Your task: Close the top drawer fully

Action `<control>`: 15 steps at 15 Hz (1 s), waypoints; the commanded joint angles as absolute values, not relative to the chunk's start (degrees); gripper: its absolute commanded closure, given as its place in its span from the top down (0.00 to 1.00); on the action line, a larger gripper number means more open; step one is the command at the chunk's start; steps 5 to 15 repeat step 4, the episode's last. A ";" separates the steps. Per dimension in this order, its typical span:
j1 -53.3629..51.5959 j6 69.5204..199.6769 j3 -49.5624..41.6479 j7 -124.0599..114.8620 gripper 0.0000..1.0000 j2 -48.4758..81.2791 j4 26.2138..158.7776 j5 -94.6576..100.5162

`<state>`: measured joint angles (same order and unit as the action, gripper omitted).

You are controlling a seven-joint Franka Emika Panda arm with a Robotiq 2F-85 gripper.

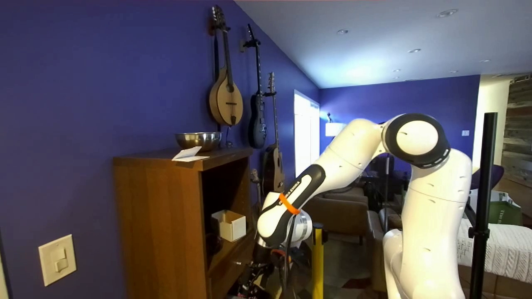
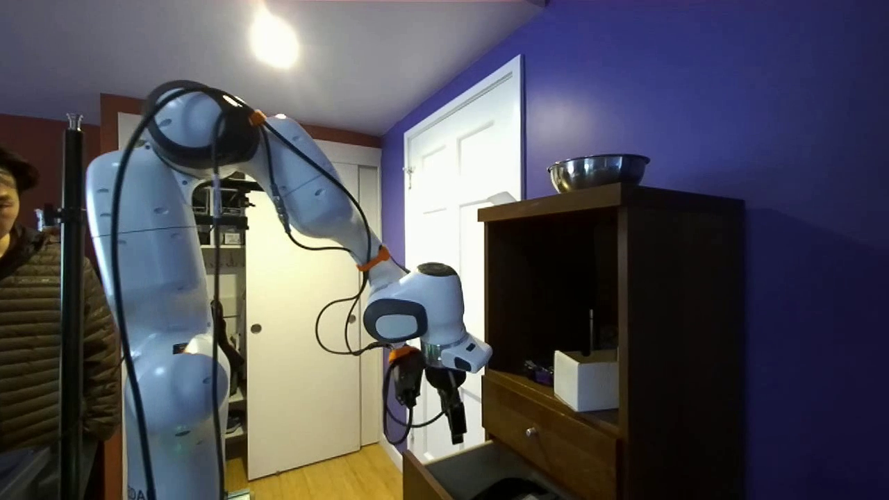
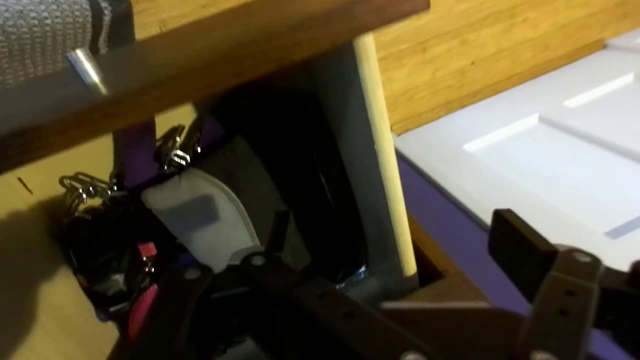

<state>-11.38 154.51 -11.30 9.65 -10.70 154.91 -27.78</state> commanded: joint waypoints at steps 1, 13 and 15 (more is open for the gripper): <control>-8.53 138.61 -17.45 20.09 1.00 -25.06 160.44 -24.16; -6.05 135.40 -15.96 22.77 1.00 -22.39 157.15 -26.66; -6.05 135.40 -15.96 22.77 1.00 -22.39 157.15 -26.66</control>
